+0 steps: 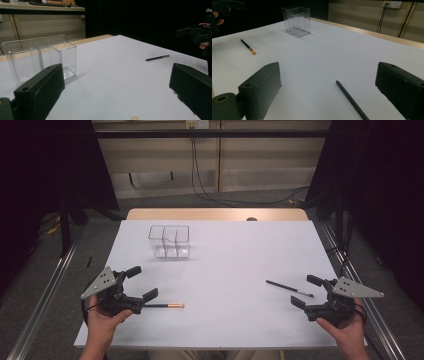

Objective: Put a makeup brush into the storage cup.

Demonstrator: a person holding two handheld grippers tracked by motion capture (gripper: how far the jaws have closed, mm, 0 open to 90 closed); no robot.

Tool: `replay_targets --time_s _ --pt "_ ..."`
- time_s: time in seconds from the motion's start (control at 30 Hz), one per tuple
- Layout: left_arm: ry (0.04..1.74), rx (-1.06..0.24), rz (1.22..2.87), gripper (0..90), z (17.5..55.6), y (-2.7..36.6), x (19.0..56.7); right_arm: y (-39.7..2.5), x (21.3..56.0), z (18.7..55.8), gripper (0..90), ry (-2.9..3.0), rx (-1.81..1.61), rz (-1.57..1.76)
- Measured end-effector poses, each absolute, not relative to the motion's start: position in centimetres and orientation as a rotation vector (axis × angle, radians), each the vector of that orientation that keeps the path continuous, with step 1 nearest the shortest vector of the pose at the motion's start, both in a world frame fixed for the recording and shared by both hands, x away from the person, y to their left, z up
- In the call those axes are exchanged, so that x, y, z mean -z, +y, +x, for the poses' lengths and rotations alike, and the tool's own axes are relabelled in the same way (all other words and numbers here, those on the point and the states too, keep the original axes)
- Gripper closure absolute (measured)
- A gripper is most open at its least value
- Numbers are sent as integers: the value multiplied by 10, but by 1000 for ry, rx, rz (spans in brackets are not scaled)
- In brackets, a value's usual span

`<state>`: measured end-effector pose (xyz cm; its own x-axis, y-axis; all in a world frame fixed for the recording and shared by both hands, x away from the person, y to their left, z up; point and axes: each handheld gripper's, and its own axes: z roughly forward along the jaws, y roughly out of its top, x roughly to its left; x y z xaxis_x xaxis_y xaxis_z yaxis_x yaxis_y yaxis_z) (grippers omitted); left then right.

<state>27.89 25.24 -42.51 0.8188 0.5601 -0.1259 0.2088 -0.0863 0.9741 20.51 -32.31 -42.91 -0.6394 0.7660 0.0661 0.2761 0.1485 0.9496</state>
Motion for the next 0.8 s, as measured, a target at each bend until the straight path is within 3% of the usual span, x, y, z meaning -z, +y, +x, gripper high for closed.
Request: replay_targets --time_s 0.8 --pt "579 -273 1702 0 298 224 426 -321 428 206 58 1998 -1500 985"
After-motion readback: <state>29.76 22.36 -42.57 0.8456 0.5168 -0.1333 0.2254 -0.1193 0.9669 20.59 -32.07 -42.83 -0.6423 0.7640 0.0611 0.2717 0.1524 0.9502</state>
